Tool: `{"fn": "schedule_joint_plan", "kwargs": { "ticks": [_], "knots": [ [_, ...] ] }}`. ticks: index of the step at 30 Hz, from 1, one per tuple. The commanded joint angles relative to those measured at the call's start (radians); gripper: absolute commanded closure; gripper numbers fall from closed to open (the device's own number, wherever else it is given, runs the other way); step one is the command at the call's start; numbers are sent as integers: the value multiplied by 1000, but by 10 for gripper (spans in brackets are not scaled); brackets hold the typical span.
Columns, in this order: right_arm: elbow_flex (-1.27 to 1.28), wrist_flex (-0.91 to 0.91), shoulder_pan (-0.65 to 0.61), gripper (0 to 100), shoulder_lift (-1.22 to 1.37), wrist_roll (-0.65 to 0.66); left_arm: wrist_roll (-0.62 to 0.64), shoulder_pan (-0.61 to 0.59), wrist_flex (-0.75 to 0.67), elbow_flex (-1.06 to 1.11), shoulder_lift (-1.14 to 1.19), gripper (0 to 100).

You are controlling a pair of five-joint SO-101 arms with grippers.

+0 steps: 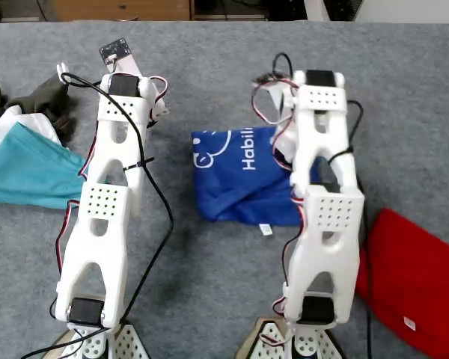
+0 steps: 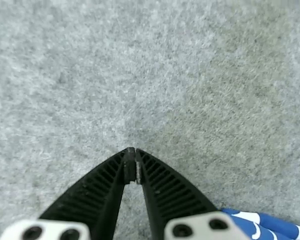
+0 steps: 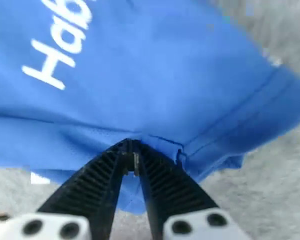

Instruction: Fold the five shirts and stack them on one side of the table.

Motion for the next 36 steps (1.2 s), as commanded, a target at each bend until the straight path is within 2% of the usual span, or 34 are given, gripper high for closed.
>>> {"fn": "schedule_joint_plan", "kwargs": {
  "ticks": [1,10,14,19,22,27,32,36],
  "knots": [
    [111,23,54,990,-136,40,-3,-2,-15,-5,-10,981],
    [530,11,202,990,-421,155,-3,-3,-15,-5,-10,981],
    [613,-6,269,990,-515,192,-3,-3,-15,-5,-10,981],
    [647,-78,286,990,-522,201,-3,-3,-15,-5,-10,981],
    [572,-133,252,990,-532,169,-5,-3,-15,-5,-10,981],
    [338,-296,154,990,-467,-6,-5,2,-6,-11,-10,981],
    [145,-394,33,990,-263,-133,-5,25,49,-18,-21,981],
    [-21,-402,4,990,-67,-195,-5,104,144,-114,-79,981]
  ]
}}
